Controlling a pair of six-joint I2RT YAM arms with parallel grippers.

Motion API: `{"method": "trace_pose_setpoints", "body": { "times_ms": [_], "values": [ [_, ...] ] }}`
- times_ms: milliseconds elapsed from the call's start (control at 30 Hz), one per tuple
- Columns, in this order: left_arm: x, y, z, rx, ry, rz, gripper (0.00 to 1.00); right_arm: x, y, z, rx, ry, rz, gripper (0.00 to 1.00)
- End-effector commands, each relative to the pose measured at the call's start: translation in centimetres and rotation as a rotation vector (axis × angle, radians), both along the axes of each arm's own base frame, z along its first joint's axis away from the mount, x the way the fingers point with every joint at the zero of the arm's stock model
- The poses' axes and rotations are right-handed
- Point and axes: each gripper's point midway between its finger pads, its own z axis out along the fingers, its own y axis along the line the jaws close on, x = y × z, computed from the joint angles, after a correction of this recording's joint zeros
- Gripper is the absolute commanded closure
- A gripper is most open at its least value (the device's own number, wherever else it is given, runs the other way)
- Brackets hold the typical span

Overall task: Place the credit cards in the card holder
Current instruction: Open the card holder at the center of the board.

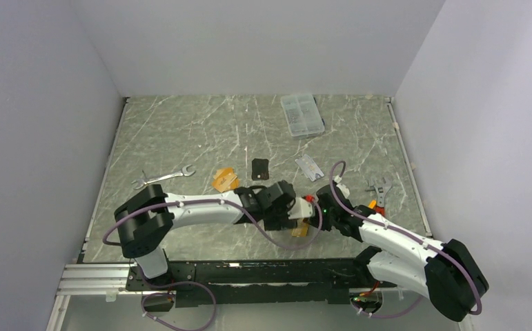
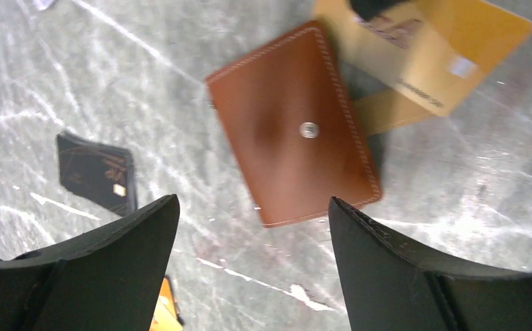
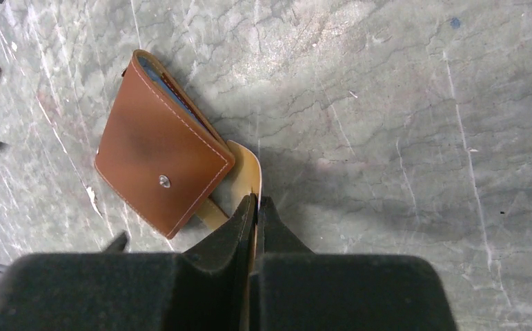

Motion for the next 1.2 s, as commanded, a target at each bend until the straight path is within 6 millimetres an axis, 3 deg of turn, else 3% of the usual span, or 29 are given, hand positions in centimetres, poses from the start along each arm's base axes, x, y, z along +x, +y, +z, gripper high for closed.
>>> {"method": "trace_pose_setpoints", "body": {
  "times_ms": [0, 200, 300, 333, 433, 600, 833, 1167],
  "values": [
    [1.7, -0.8, 4.9, -0.151, 0.046, 0.066, 0.15, -3.4, -4.5, -3.6, -0.222, 0.129, -0.018, 1.00],
    [1.8, -0.5, 4.9, -0.189, 0.135, 0.084, 0.14, -3.4, -4.5, -3.7, -0.253, 0.132, -0.015, 1.00],
    [-0.6, -1.0, 3.9, -0.169, 0.210, 0.021, 0.08, -3.4, -4.5, -3.5, -0.259, 0.124, -0.019, 1.00],
    [-1.3, -1.1, 3.3, -0.149, 0.202, 0.002, 0.02, -3.4, -4.4, -3.5, -0.256, 0.120, -0.023, 1.00],
    [-2.6, -1.5, 1.3, -0.092, 0.172, -0.035, 0.01, -3.5, -4.1, -3.8, -0.228, 0.119, -0.031, 1.00],
    [-1.7, -2.4, 0.4, -0.108, 0.141, -0.011, 0.01, -3.6, -3.9, -3.9, -0.224, 0.132, -0.022, 1.00],
    [-2.8, -2.6, -0.8, -0.107, 0.158, -0.041, 0.01, -3.7, -4.2, -3.6, -0.227, 0.133, -0.044, 1.00],
    [-2.6, -2.3, -1.6, -0.099, 0.142, -0.035, 0.01, -4.0, -4.5, -3.3, -0.215, 0.135, -0.073, 1.00]
  ]
}}
